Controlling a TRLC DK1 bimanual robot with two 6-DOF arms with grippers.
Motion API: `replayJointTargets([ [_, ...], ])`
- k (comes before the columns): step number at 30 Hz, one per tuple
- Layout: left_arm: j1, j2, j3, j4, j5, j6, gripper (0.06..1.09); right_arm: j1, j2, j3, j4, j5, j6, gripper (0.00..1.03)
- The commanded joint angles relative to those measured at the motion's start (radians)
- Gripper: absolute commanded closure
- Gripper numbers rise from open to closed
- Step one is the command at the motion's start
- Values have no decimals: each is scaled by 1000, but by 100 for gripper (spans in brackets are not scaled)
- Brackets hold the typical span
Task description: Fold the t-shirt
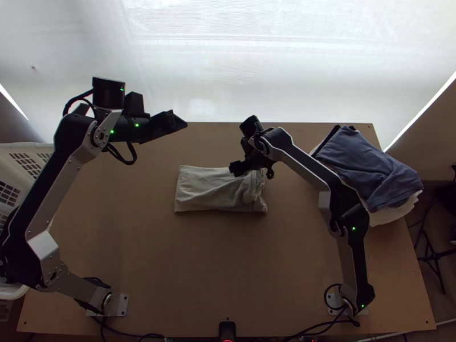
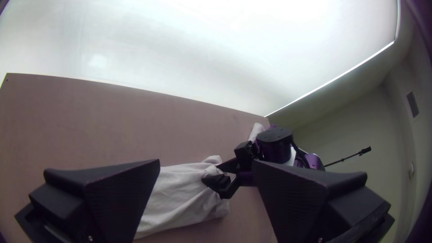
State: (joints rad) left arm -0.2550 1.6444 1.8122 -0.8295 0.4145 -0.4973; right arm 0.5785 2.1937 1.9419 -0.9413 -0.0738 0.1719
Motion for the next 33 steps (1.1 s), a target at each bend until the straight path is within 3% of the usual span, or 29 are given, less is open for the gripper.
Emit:
replayJointTargets([
  [1,2,0,-2,-3,1,0,10,-12,-18,-46,22,121,26,15],
  [5,2,0,-2,-3,1,2,10,-43,-81,-100,21,124,81,14],
  [7,3,-1,-2,-3,1,2,10,-72,-147,-144,21,77,103,14],
  [13,3,-5,-2,-8,1,3,10,-169,-330,-350,24,-185,138,14],
  [17,0,-1,-1,-5,1,3,10,-203,-384,-521,102,-386,136,14],
  [20,-6,2,2,-2,1,0,10,-206,-393,-598,151,-469,138,10],
  [33,-7,-15,1,-10,0,-3,10,-221,-347,-656,325,-483,155,4],
])
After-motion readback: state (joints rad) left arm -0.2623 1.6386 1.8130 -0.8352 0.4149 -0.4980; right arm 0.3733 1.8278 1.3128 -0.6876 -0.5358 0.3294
